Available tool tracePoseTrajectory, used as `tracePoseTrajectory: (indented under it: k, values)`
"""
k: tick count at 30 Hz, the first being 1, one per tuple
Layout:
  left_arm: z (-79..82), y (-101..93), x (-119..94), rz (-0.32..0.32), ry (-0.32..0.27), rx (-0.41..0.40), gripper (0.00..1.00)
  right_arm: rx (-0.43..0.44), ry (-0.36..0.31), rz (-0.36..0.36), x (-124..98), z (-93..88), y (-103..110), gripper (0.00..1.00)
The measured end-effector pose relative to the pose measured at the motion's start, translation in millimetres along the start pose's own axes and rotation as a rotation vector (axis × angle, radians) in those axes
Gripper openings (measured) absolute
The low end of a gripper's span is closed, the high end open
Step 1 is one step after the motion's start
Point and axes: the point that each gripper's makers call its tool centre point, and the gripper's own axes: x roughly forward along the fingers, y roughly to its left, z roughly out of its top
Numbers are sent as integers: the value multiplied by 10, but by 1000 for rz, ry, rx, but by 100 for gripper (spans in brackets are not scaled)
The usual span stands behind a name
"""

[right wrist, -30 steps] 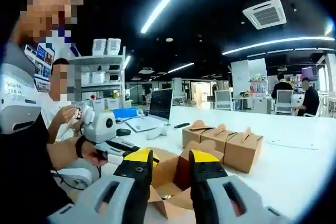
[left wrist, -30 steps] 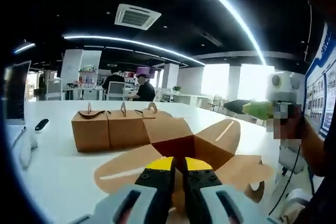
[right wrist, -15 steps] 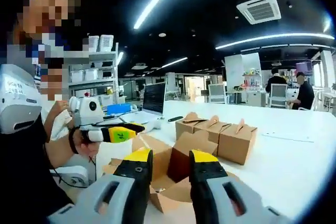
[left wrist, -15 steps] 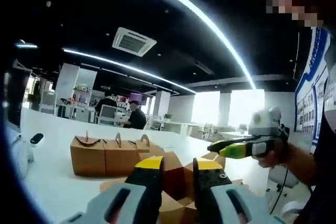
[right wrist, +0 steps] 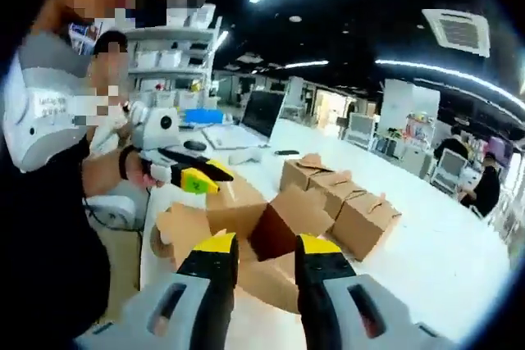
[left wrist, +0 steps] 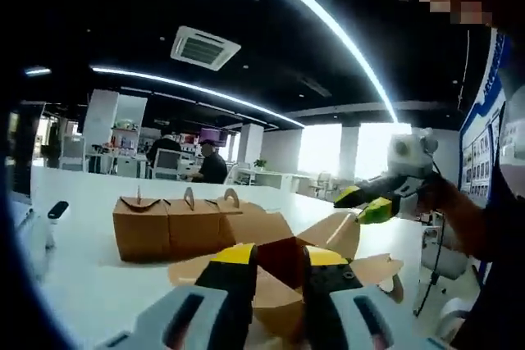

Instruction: Pick up one paper box from the group, open the paper box, and remove the item inside

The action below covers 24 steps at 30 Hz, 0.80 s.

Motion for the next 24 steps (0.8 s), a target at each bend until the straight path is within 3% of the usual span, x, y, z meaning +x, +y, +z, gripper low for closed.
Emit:
tracePoseTrajectory:
  k: [3,6,10,14,17,24]
  values:
    - [-37,-1,-22,-4,11,-4,24,-176,87,101,-1,156,24,28]
    - [-41,-31,-45,-3,18,-9,25,-330,164,262,125,287,160,28]
    - [-8,-143,-74,-22,-3,3,25,-489,272,421,363,291,290,28]
    - [-20,-141,-98,-11,-2,1,25,-615,399,567,583,142,397,27]
    - [-4,-95,-167,10,-13,-7,25,-646,501,668,703,-38,499,26]
    - [-23,-55,-257,24,-7,-9,24,-734,612,742,909,-349,618,22]
